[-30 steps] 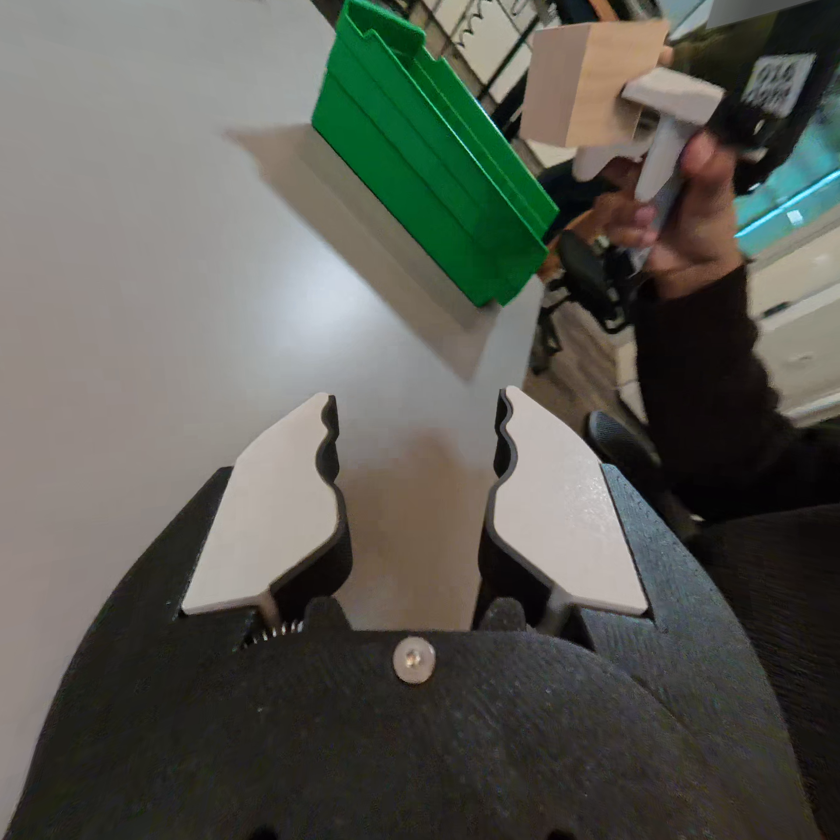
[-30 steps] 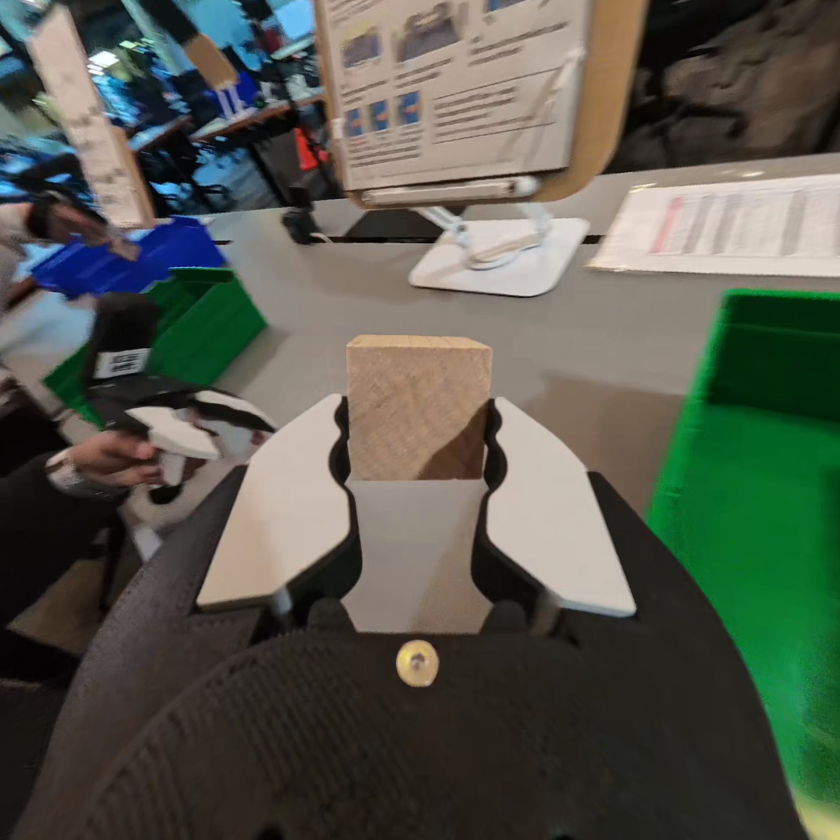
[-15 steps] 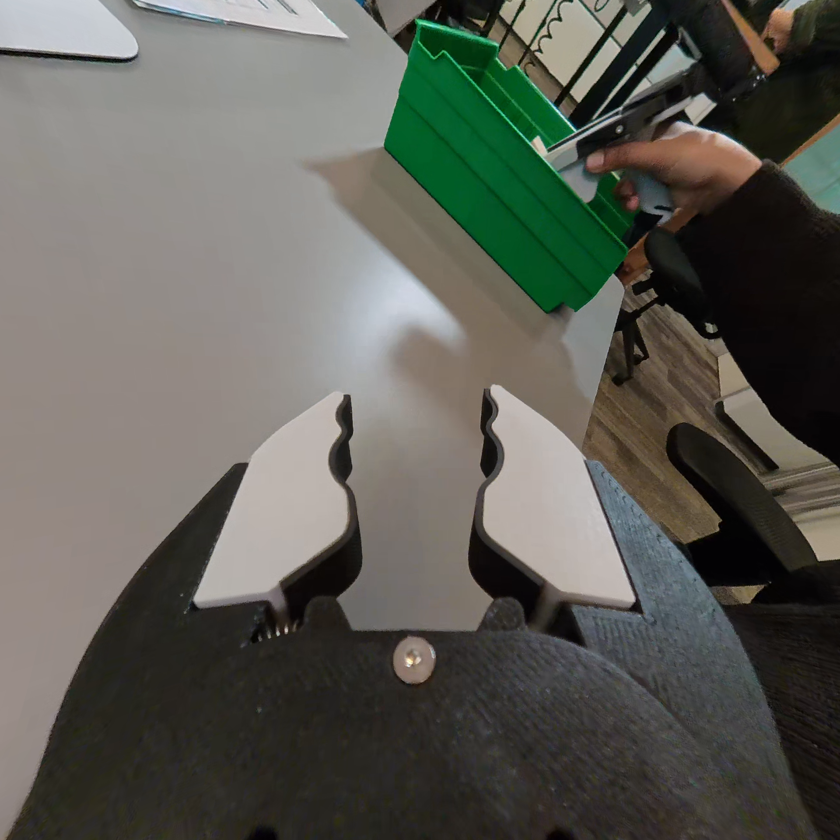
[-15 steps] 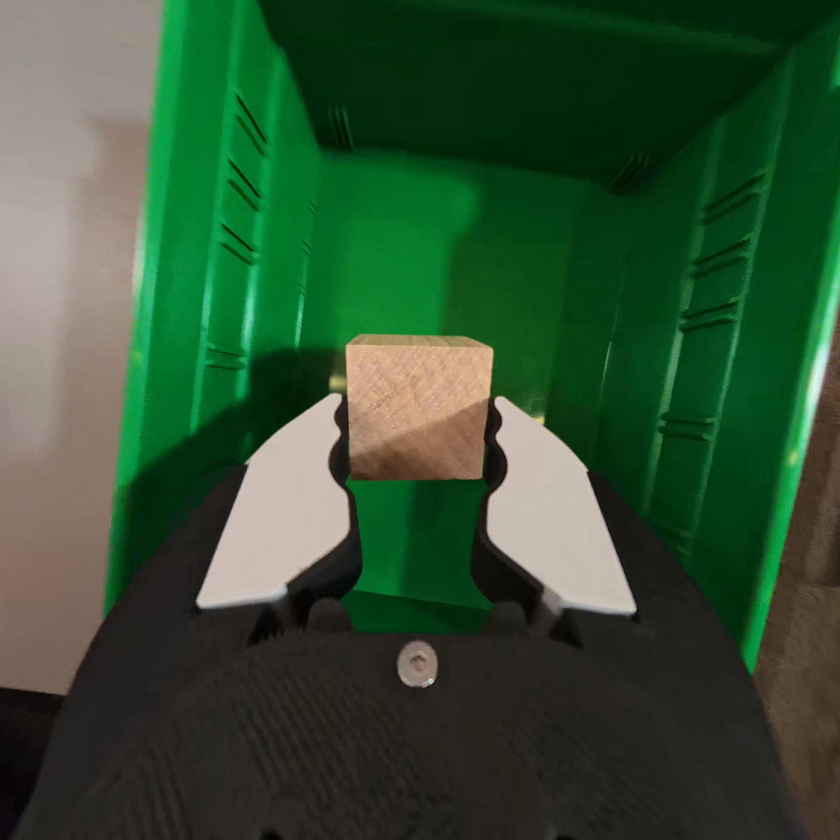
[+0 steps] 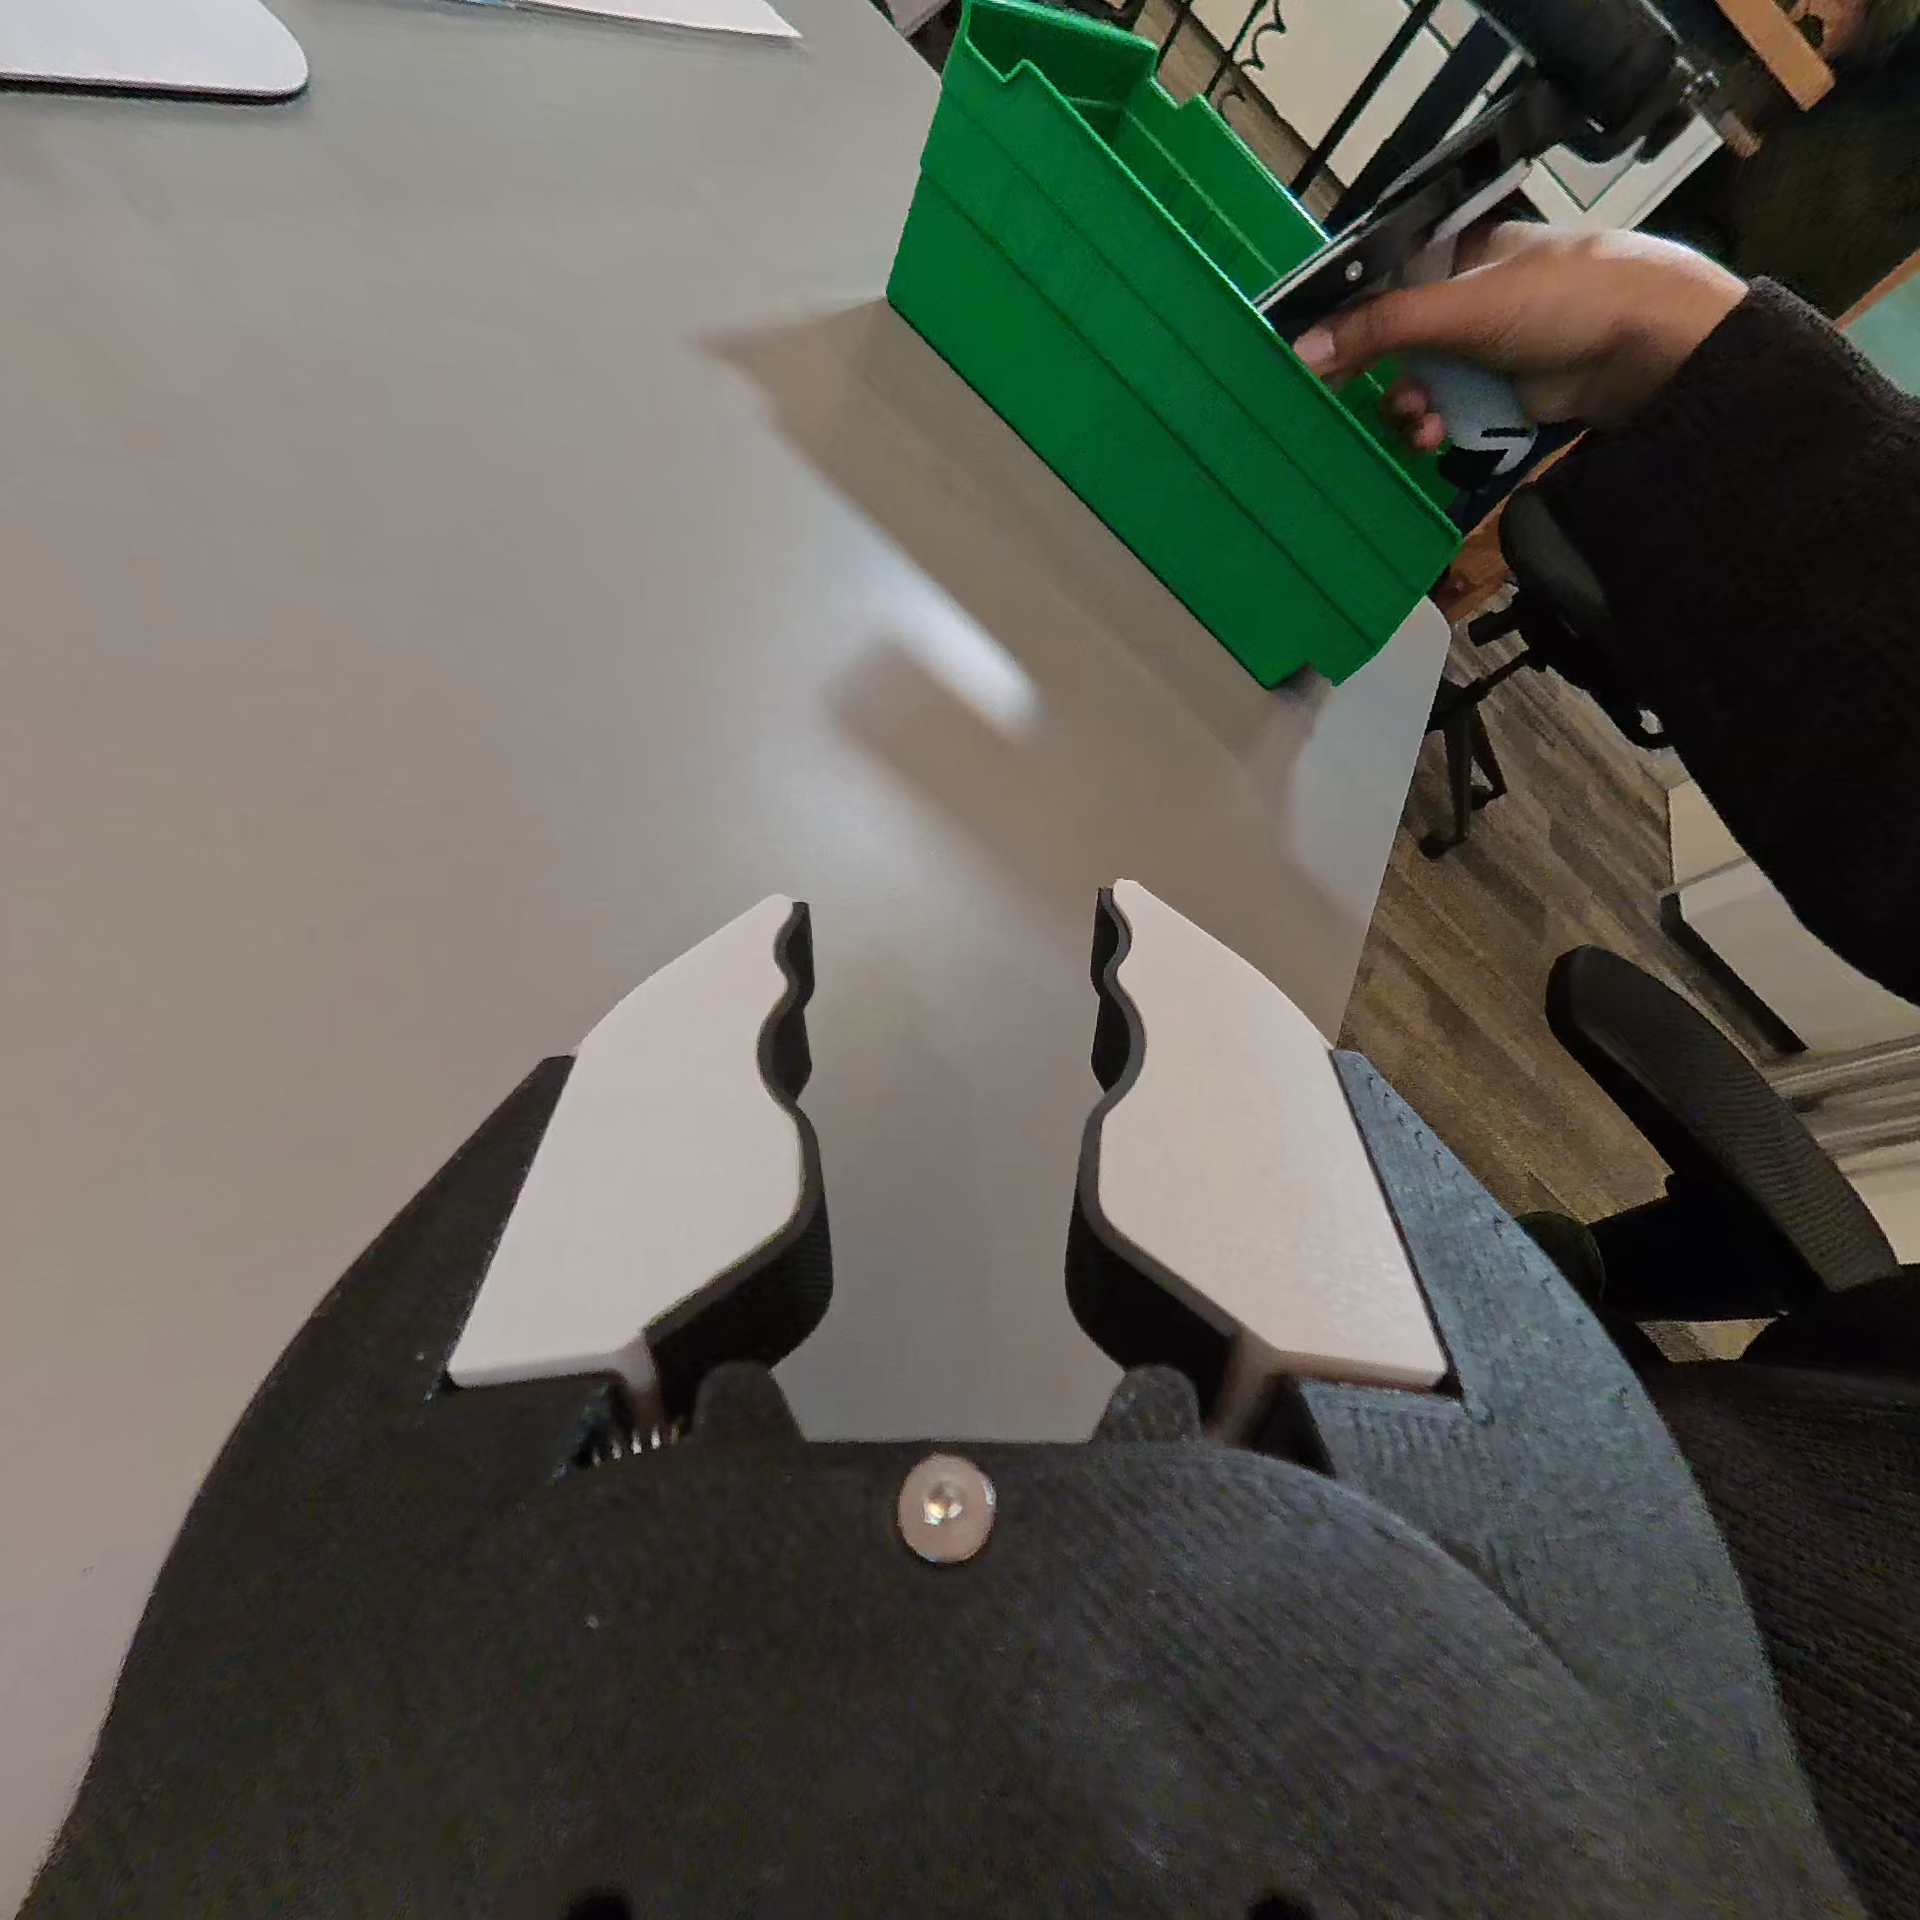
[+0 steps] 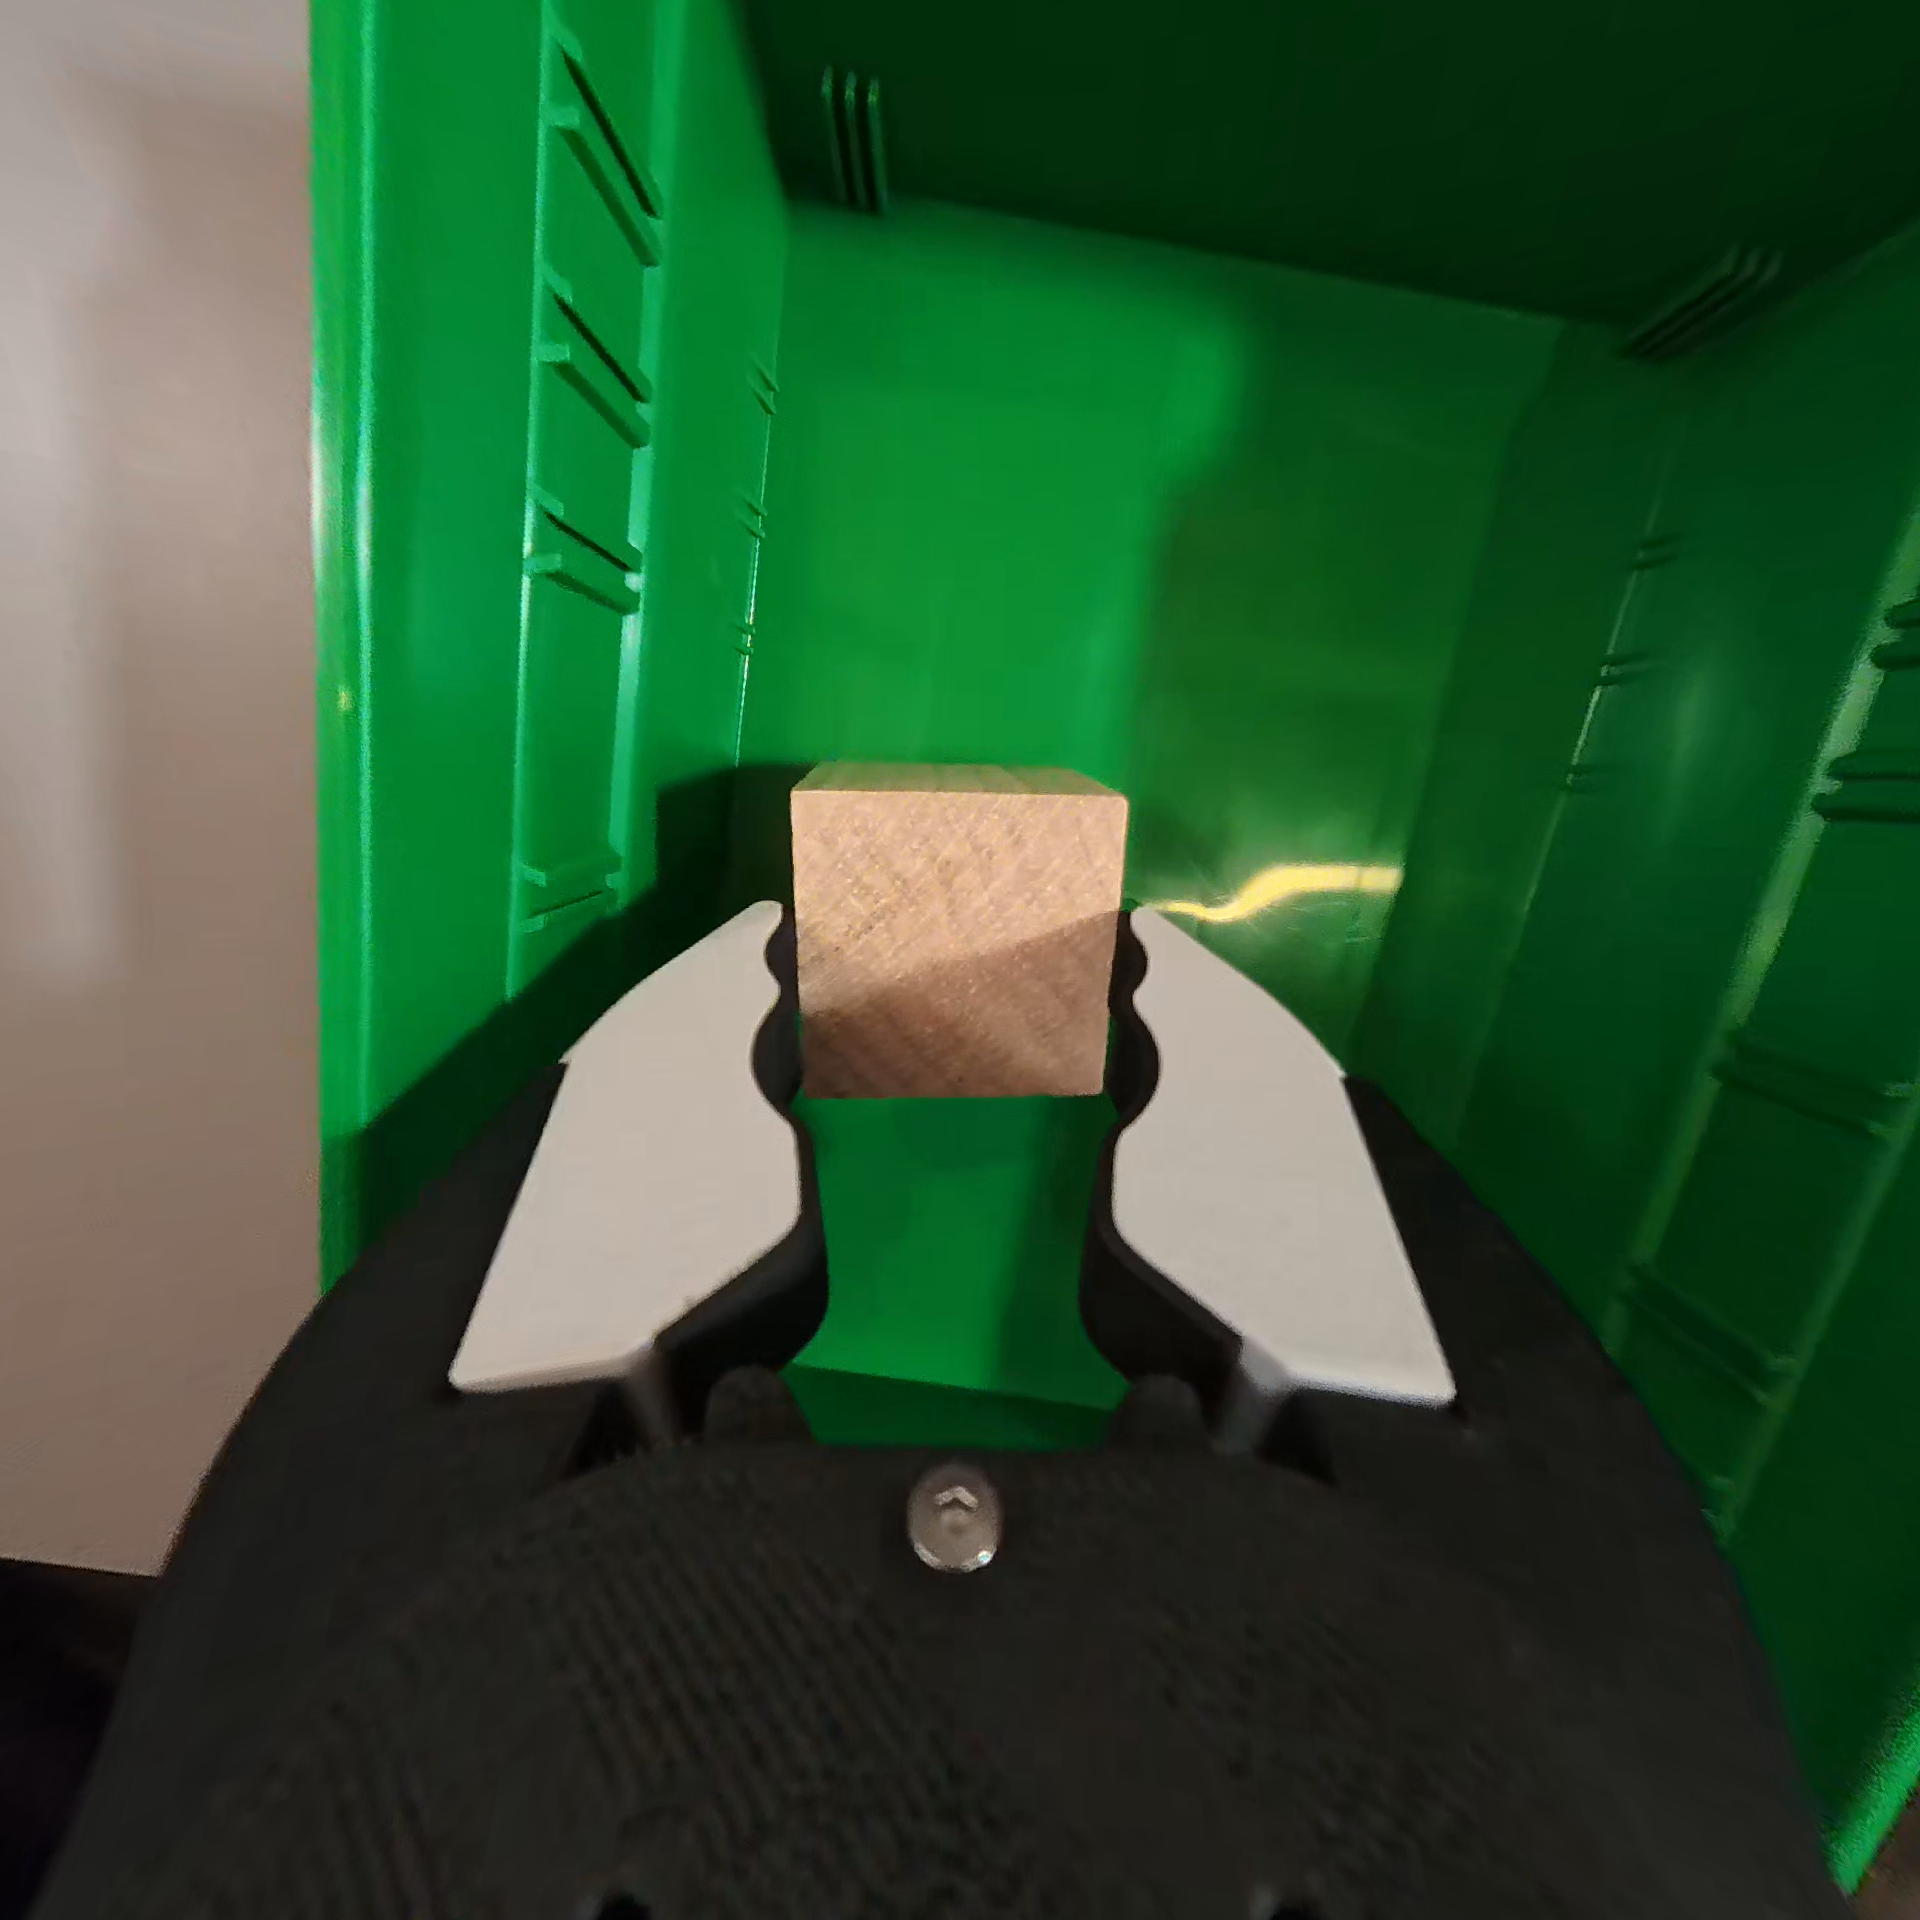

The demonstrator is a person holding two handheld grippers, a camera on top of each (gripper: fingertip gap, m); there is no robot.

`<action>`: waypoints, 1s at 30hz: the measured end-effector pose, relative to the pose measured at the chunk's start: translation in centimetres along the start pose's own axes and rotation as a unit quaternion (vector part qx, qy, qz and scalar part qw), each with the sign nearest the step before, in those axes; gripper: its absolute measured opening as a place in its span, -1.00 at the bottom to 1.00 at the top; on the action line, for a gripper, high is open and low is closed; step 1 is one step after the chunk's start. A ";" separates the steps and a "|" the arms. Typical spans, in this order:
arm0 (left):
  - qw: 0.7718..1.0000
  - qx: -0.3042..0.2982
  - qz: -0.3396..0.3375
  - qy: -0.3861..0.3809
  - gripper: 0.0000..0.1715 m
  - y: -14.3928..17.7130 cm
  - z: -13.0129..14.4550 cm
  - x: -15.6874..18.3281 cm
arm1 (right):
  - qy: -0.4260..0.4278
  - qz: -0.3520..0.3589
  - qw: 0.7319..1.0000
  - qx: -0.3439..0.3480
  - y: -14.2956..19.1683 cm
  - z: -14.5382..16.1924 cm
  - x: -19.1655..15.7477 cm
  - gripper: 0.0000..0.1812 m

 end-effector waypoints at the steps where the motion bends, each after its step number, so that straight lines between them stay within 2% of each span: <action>1: 1.000 -0.001 0.001 0.000 -0.38 0.0 0.0 0.1 | -0.003 -0.005 1.000 -0.003 -0.1 0.0 -0.2 -0.35; 30: 1.000 -0.007 -0.010 -0.007 -0.40 0.1 0.1 0.3 | -0.006 -0.001 1.000 -0.011 -0.5 -0.4 -1.4 -0.35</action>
Point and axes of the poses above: each gripper's, where its closed fingertips meet, y back along the fingers, z out of its underside, x = y × z across the jaws, the point moved 1 cm from there along y, back along the fingers, and after that the axes turned 13 degrees about -x, right-handed, at the moved point
